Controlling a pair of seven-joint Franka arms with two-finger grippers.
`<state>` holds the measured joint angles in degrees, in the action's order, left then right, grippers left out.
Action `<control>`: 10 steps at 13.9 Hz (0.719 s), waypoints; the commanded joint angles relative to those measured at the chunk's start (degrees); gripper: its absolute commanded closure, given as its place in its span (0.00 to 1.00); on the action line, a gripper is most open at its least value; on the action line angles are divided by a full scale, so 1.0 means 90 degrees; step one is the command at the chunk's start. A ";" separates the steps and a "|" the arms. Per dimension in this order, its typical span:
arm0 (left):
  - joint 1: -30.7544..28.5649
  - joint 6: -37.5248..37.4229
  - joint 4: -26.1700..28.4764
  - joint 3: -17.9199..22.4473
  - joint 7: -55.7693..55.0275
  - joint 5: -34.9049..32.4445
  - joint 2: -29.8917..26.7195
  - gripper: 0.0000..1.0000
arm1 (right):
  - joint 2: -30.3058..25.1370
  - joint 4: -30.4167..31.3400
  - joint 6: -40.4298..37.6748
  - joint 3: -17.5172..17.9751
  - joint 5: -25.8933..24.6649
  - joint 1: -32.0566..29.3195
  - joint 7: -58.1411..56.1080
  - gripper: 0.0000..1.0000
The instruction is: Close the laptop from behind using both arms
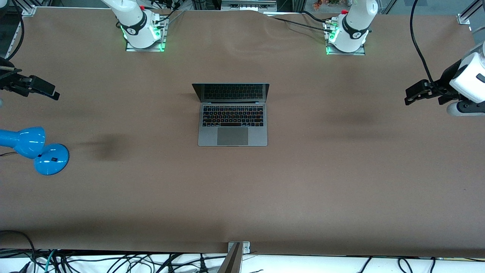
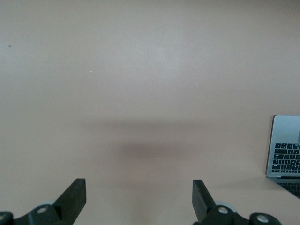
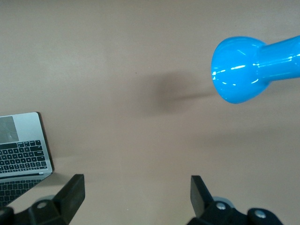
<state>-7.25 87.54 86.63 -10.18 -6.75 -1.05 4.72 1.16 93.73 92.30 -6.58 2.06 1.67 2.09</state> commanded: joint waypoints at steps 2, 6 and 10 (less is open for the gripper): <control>-0.0034 0.0029 0.0110 -0.0070 -0.0158 0.0117 -0.0124 0.00 | -0.0011 -0.0024 -0.0060 -0.0012 0.0122 -0.0019 -0.0057 0.00; -0.0053 -0.0010 0.0111 -0.0070 -0.0071 0.0117 -0.0095 0.00 | -0.0011 -0.0024 -0.0060 -0.0012 0.0122 -0.0019 -0.0105 0.00; -0.0092 -0.0049 0.0150 -0.0051 -0.0061 0.0117 -0.0056 0.00 | -0.0011 -0.0014 -0.0060 -0.0012 0.0122 -0.0019 -0.0105 0.00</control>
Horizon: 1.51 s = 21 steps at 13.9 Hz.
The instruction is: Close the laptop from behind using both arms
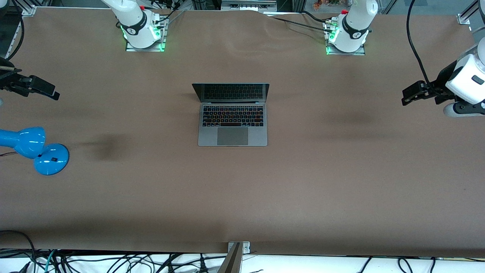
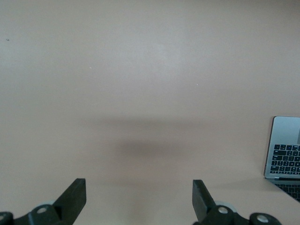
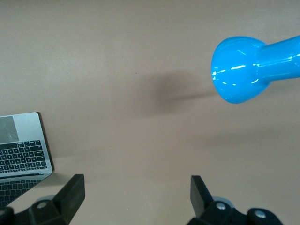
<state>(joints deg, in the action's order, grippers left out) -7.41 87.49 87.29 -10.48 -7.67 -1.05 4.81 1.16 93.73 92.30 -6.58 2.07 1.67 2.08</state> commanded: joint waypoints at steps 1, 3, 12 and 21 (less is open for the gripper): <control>-0.0075 -0.0063 0.0076 -0.0017 0.0032 0.0117 -0.0066 0.00 | -0.0011 -0.0014 -0.0060 -0.0012 0.0121 -0.0019 -0.0104 0.00; -0.0085 -0.0082 0.0008 0.0022 0.0129 0.0107 -0.0066 0.00 | -0.0011 -0.0014 -0.0060 -0.0012 0.0121 -0.0019 -0.0104 0.00; -0.0124 -0.0385 0.0134 -0.0017 0.0569 0.0485 -0.0017 0.00 | -0.0011 -0.0014 -0.0060 -0.0012 0.0121 -0.0019 -0.0114 0.00; -0.0017 -0.0327 0.0311 -0.0066 0.0443 0.1395 0.0110 0.00 | -0.0011 -0.0014 -0.0060 -0.0012 0.0121 -0.0019 -0.0114 0.00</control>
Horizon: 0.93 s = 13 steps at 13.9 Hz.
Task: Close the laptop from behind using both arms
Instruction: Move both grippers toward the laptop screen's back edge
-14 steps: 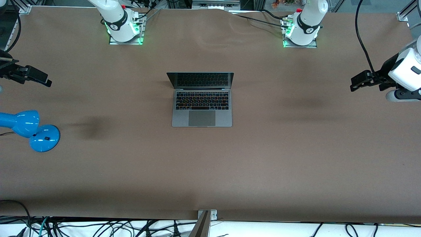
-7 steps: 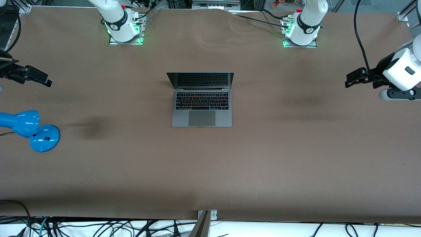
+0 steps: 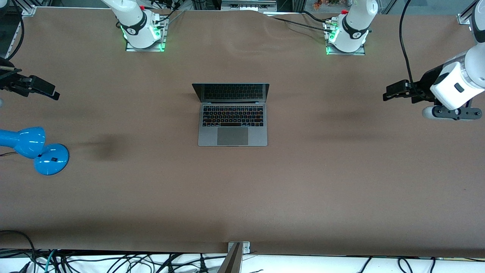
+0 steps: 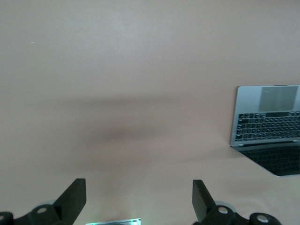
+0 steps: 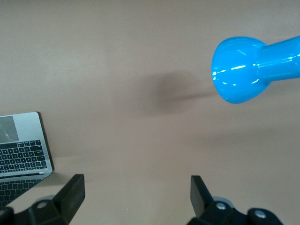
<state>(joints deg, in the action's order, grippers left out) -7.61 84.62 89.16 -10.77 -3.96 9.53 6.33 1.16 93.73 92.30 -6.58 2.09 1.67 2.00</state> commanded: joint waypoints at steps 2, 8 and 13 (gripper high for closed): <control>0.0005 0.0031 0.0103 -0.0413 -0.0514 0.0211 -0.0049 0.00 | -0.0012 -0.0014 -0.0070 -0.0002 0.0120 -0.0019 -0.0115 0.00; 0.0005 0.0061 0.0064 -0.1556 -0.1883 0.0201 -0.0088 0.00 | 0.0095 -0.0004 -0.0430 0.0086 0.0120 0.0175 -0.0115 0.00; 0.0073 0.0051 0.0122 -0.2522 -0.3062 0.0211 0.0145 0.00 | 0.0457 0.0034 -0.1201 0.0252 0.0129 0.1247 -0.0065 0.00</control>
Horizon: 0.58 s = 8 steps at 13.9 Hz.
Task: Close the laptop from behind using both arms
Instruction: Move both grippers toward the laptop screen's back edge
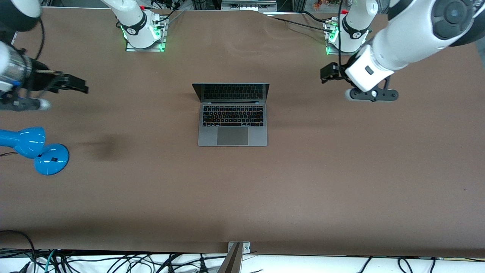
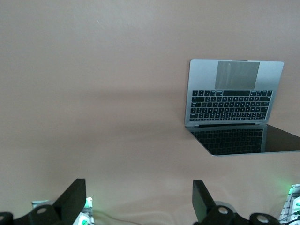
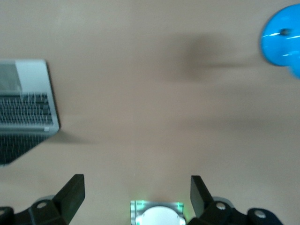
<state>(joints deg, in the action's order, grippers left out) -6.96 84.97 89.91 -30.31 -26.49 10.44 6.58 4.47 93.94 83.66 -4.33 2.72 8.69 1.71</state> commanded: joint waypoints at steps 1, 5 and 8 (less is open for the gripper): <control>0.0012 0.0012 0.0079 -0.0566 -0.0804 0.0119 0.0244 0.00 | 0.0147 0.0050 -0.0397 0.0051 0.0224 0.0721 -0.0014 0.00; 0.0109 0.0255 0.0195 -0.0910 -0.1421 0.0519 0.0743 0.00 | 0.0139 0.0420 -0.0380 0.0450 0.0459 0.1426 0.0958 0.00; 0.0402 0.0771 0.0790 -0.0949 -0.1996 0.0578 0.0743 0.00 | 0.0109 0.0752 0.0039 0.1269 0.0655 0.1427 0.1898 0.00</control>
<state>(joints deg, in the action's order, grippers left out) -4.57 88.84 93.55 -38.45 -40.80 14.07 13.86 7.03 97.54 81.37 3.27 7.47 21.92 14.71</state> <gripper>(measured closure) 0.000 0.000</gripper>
